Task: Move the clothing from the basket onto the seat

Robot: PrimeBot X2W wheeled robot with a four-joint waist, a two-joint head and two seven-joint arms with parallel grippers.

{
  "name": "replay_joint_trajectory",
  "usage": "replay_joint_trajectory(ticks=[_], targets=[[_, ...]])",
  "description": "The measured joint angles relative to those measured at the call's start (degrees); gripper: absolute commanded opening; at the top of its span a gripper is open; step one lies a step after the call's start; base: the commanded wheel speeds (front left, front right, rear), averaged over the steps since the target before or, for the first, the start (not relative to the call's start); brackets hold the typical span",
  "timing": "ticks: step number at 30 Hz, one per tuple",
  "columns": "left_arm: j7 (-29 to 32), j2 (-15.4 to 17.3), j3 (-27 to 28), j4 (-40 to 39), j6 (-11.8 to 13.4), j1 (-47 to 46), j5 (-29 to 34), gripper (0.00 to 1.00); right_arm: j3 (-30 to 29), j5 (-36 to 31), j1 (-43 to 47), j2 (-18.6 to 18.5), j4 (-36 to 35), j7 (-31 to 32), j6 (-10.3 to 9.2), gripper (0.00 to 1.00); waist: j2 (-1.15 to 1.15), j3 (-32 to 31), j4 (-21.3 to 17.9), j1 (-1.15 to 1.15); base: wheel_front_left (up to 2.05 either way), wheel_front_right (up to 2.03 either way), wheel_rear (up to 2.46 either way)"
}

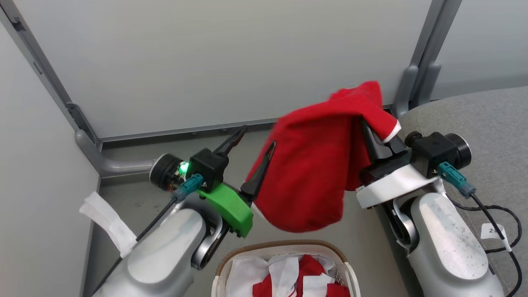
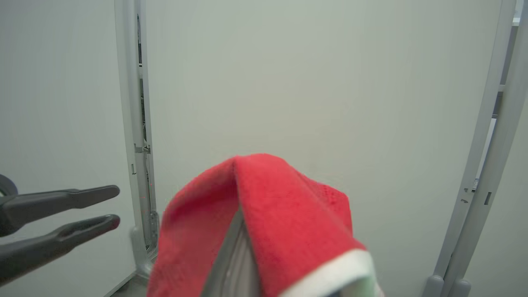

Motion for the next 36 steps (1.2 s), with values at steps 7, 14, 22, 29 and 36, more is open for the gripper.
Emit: replay_joint_trajectory(ticks=[7,14,22,29,36], targets=[[-0.6,-0.9,2.8,0.5,-0.3,7.8,0.4,1.0,-2.3,-1.2,0.6,0.0,-0.5,0.0,0.0,0.0,0.0,0.2,-0.4,0.0,0.0,0.0,0.0],[-0.6,-1.6,6.9,-0.5,-1.3,14.6,4.6,1.0,-4.0,-1.8,1.9,0.0,-0.6,0.0,0.0,0.0,0.0,0.4,-0.8,0.0,0.0,0.0,0.0],[-0.7,-3.5,11.3,-0.4,-2.8,18.5,8.5,1.0,-4.4,-2.1,2.6,0.0,-0.2,0.0,0.0,0.0,0.0,0.5,-1.2,0.0,0.0,0.0,0.0],[-0.7,-5.4,13.8,-0.5,-4.1,20.6,11.7,1.0,-4.0,-2.7,2.3,0.0,0.1,0.0,0.0,0.0,0.0,0.9,-4.0,0.0,0.0,0.0,0.0],[-0.7,-7.4,16.1,-2.2,-4.6,21.9,14.3,1.0,-3.2,-3.3,1.8,0.0,0.1,0.0,0.0,0.0,0.0,1.6,-9.9,0.0,0.0,0.0,0.0]])
